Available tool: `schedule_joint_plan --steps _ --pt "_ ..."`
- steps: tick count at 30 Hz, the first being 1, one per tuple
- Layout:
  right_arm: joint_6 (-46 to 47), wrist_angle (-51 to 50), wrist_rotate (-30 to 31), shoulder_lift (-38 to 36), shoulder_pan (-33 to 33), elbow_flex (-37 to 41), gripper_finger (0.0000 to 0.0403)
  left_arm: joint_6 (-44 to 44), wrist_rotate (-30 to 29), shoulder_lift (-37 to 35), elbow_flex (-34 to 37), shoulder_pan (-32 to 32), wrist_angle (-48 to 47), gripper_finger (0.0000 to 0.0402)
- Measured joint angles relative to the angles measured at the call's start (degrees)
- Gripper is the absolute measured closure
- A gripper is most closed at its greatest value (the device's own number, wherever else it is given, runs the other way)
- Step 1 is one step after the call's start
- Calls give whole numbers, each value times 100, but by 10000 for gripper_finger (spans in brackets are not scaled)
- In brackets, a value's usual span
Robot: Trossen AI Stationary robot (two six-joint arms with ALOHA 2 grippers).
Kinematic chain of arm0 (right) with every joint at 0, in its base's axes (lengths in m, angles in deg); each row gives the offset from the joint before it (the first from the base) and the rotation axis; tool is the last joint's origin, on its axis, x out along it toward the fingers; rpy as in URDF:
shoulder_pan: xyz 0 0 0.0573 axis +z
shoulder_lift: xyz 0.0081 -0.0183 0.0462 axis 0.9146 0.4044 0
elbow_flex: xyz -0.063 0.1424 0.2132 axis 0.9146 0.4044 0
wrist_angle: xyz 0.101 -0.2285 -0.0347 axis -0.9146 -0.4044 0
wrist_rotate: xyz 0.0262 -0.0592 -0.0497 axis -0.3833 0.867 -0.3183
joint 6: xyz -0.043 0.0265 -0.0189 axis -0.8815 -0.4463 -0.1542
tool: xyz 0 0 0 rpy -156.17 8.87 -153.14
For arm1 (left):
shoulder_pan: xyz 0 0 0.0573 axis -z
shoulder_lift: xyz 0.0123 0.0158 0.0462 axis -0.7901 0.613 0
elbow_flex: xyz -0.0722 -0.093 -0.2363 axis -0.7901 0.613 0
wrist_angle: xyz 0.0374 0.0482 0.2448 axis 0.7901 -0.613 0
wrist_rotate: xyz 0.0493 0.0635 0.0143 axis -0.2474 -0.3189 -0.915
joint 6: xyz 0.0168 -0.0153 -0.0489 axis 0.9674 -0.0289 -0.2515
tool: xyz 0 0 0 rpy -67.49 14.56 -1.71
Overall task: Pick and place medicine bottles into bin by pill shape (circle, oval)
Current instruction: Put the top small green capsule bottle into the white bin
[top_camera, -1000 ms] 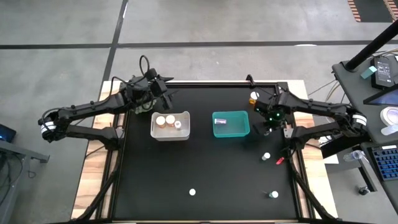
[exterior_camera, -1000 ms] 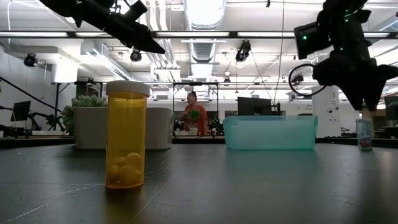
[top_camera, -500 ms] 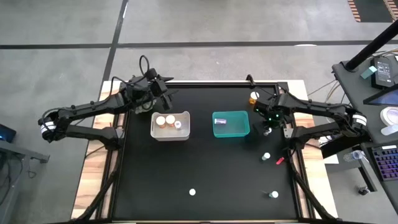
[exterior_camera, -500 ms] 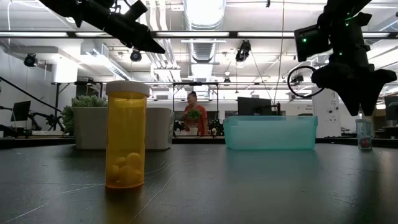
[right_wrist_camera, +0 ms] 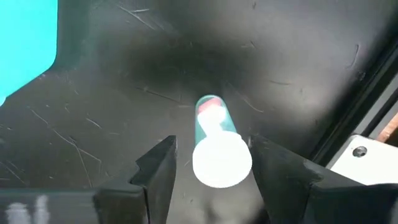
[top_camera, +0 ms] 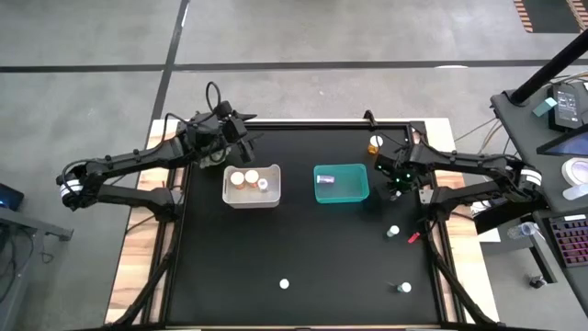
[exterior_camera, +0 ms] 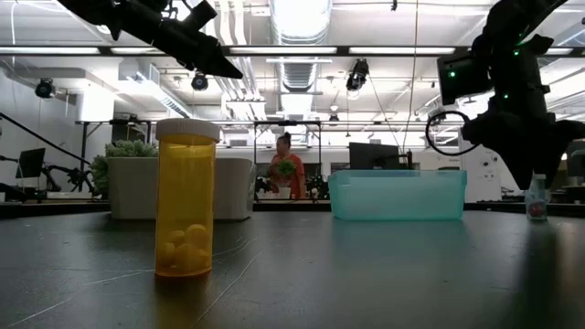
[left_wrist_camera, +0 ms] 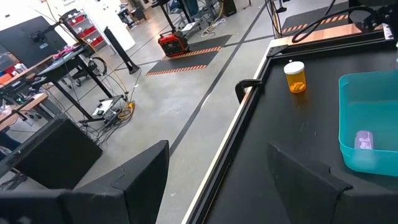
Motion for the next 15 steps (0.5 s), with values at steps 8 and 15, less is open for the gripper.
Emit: schedule_joint_plan --steps 8,15 --pt "0 4 2 -2 0 0 285 -16 2 0 1 0 -2 149" --pt "-103 -2 4 -16 0 0 295 -278 4 -1 1 3 -28 149"
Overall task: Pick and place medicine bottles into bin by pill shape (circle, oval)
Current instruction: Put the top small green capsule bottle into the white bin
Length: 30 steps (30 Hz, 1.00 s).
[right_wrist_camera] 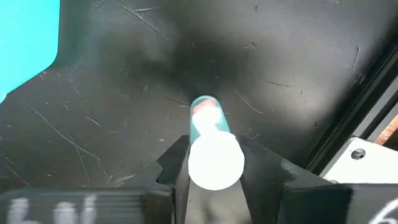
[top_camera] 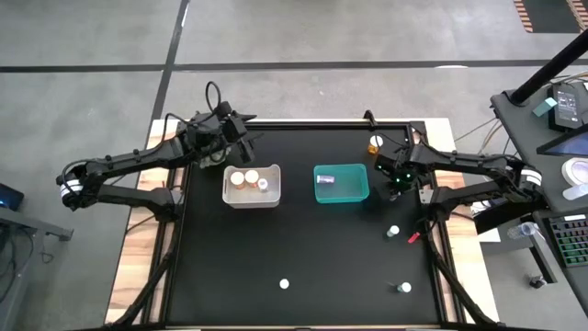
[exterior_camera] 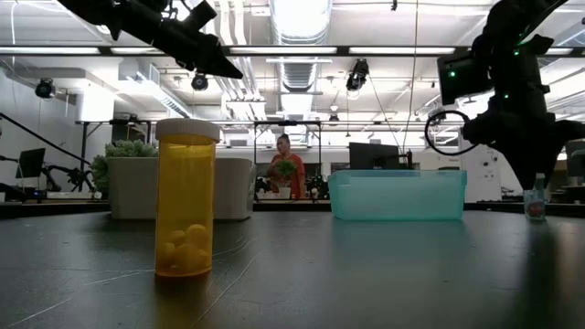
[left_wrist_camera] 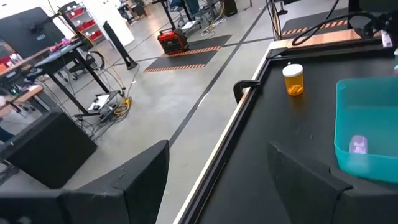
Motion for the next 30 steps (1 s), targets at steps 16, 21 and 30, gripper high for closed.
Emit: schedule_joint_plan --steps 16,21,30 --pt "-269 -1102 995 -104 289 -1839 290 -480 25 -66 9 779 -497 149" --pt "-127 -1067 1203 -30 819 -2408 290 -787 17 -264 95 1114 -831 150" --pt "123 -751 1276 497 1825 -3506 290 -1249 -61 -1000 879 1387 -890 150"
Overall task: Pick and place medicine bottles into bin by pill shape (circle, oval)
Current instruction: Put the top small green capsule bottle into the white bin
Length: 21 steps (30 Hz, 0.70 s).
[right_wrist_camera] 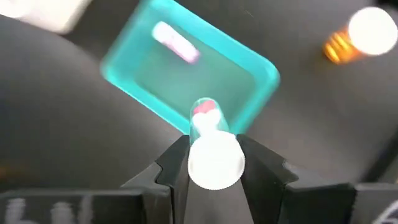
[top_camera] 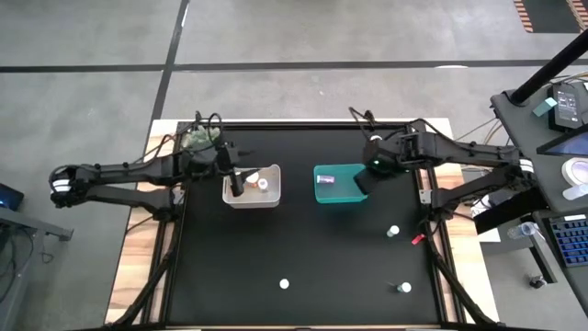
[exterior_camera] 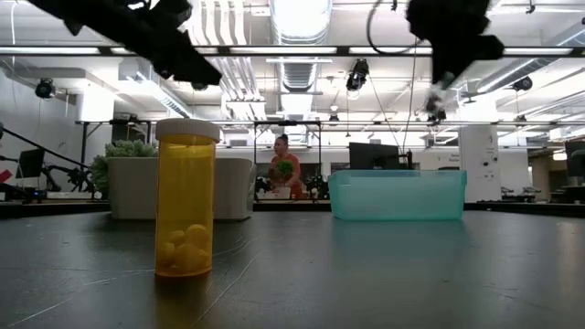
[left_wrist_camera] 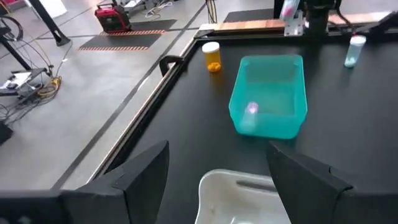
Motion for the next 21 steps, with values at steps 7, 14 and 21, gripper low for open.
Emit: schedule_joint_plan --steps 7,14,21 --pt "-899 297 32 1202 77 -1303 290 886 -804 -535 260 -5 891 150" --pt "-2125 290 -243 2614 27 -2862 290 1307 -807 -988 363 -5 897 150" --pt "-3131 262 -982 3888 -216 -4464 290 1519 -806 -1296 380 -5 894 149"
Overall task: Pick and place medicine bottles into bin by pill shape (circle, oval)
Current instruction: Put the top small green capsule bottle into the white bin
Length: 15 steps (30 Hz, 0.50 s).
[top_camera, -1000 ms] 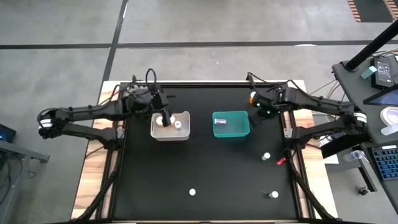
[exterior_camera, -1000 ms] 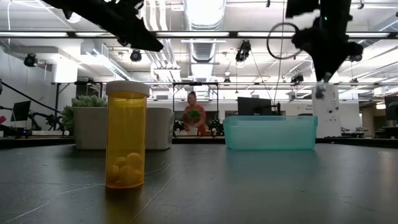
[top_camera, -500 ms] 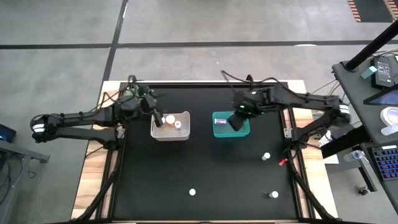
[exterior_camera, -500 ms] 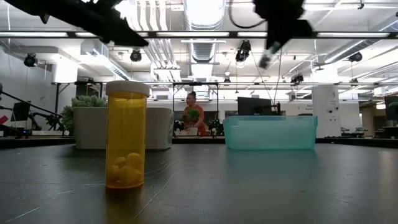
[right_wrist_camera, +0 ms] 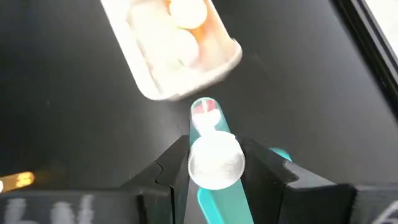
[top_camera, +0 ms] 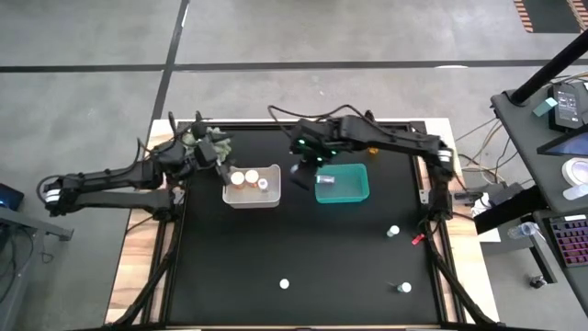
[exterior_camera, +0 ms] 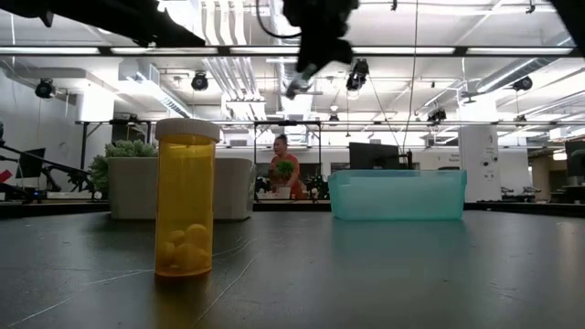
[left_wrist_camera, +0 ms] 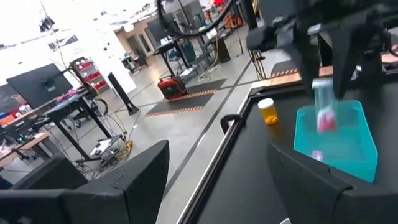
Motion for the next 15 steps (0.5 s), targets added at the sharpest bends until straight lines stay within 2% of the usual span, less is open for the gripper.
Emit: schedule_joint_plan --steps 4,9,13,15 --pt "-453 -12 -390 655 -175 -818 291 0 2 -136 56 0 0 150" --pt "-990 4 -500 1465 -406 -1726 291 0 2 -157 62 0 3 150" --pt "-1197 307 -1079 1766 -592 -1645 291 0 3 -117 62 0 2 150" --pt "-1257 284 -1109 1898 -662 -1664 291 0 4 -89 62 1 7 149"
